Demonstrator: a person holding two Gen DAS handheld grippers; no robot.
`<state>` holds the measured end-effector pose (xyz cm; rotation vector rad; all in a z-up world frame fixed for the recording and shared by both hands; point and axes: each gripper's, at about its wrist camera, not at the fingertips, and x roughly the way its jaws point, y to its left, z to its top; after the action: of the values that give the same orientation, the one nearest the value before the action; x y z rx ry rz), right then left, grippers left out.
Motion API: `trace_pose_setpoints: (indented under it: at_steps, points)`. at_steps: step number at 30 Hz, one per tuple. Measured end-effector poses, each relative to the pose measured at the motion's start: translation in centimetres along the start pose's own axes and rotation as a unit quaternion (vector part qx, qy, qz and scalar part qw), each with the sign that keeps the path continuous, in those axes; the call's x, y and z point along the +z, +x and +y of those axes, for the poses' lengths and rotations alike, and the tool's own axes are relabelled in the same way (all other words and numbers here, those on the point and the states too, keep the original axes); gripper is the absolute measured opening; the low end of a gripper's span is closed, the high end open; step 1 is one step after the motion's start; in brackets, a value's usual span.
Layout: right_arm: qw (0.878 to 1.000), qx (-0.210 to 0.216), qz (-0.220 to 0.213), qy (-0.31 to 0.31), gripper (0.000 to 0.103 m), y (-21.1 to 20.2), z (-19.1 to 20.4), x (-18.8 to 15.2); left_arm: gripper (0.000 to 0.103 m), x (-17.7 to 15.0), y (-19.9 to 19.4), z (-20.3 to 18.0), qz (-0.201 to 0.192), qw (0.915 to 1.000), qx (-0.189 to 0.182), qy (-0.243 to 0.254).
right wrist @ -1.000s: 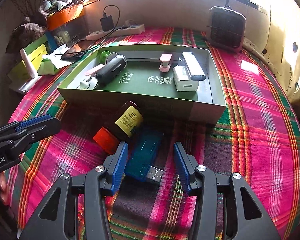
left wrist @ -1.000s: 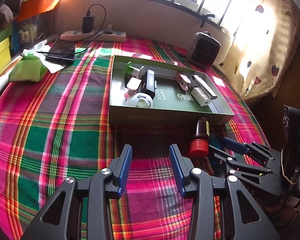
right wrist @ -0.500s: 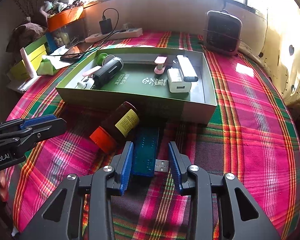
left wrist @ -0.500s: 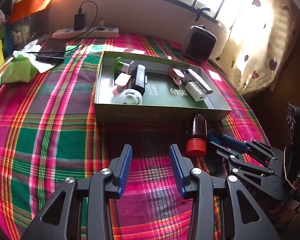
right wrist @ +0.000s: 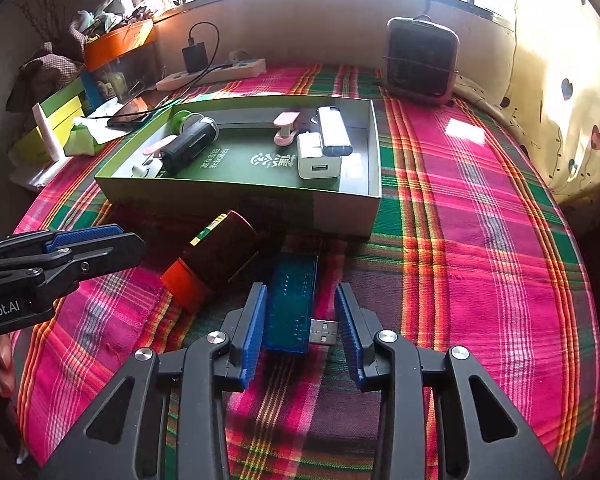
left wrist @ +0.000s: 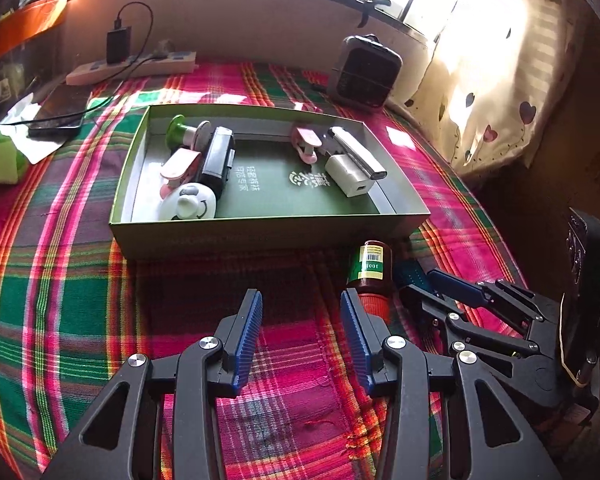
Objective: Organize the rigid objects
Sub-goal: 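Close the right tool on the blue USB stick while the left tool approaches the red-capped bottle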
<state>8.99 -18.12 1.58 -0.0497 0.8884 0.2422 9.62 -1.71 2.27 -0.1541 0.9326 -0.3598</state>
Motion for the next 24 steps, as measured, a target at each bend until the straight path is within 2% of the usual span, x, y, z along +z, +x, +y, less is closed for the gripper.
trace_pose_setpoints:
  at_steps: [13,24]
  points:
    - [1.0,-0.006,-0.004,0.023,0.037,-0.9,-2.6,-0.7,0.044,0.3,1.9,-4.0,0.022,0.9987,-0.03,0.036]
    - [0.999,-0.007,-0.006,0.039,0.037,-1.4,-4.0,-1.1,0.044,0.3,3.5,-6.2,0.039,0.9971,-0.033,0.057]
